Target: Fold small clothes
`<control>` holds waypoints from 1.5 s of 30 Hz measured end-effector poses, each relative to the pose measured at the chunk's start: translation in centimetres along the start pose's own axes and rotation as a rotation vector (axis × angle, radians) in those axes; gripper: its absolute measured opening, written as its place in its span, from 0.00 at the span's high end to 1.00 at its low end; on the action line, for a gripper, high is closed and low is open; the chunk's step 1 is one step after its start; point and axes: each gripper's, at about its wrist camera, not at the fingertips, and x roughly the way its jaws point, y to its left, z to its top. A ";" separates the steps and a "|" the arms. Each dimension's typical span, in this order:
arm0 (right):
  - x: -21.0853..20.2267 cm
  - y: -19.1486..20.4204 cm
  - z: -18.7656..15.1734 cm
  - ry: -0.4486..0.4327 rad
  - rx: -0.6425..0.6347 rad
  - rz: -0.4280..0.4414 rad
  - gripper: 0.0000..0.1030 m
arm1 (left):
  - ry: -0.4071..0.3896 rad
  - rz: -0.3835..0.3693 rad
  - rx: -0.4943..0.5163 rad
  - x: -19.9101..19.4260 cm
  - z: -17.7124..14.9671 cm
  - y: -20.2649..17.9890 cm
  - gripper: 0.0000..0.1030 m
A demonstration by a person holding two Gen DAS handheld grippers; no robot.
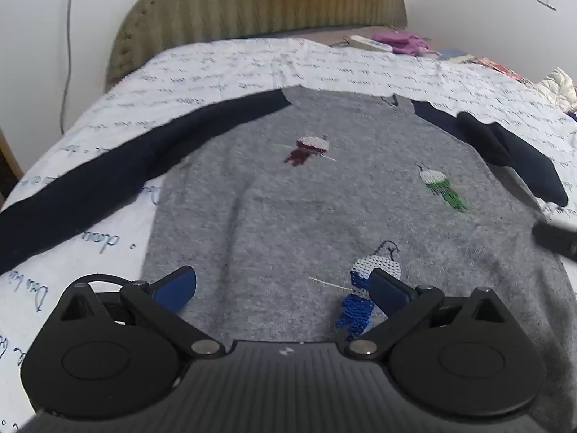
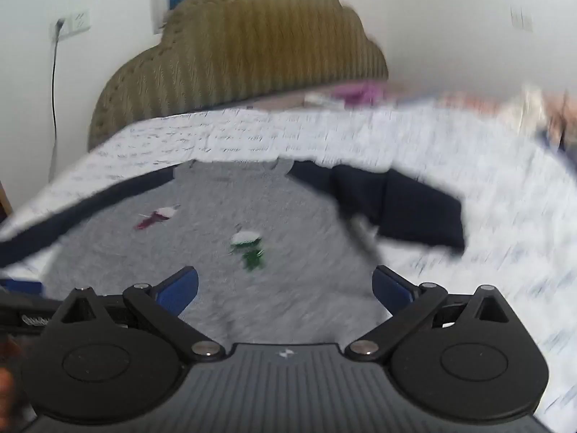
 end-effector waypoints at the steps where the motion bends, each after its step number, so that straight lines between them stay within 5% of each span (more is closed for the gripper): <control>1: 0.3 -0.2 -0.2 0.034 0.017 0.016 0.00 | -0.002 0.009 0.001 0.0 0.0 -0.1 0.00; 7: -0.6 0.8 -0.7 -0.093 -0.102 -0.078 0.00 | 0.021 -0.005 -0.020 0.4 -0.1 0.0 0.00; 10: 0.0 1.3 -1.0 -0.043 -0.132 -0.048 0.00 | 0.043 -0.008 -0.044 0.6 0.0 0.1 0.00; 16: -0.6 1.5 -1.4 -0.097 -0.169 -0.054 0.00 | 0.048 -0.002 -0.044 0.6 0.0 0.1 0.00; 21: -0.9 0.7 -1.4 -0.069 -0.148 0.031 0.00 | 0.053 0.009 -0.052 0.8 0.1 0.1 0.00; 45: -0.8 0.1 -1.8 -0.119 -0.250 0.043 0.00 | 0.062 0.001 -0.027 1.3 0.8 -1.1 0.00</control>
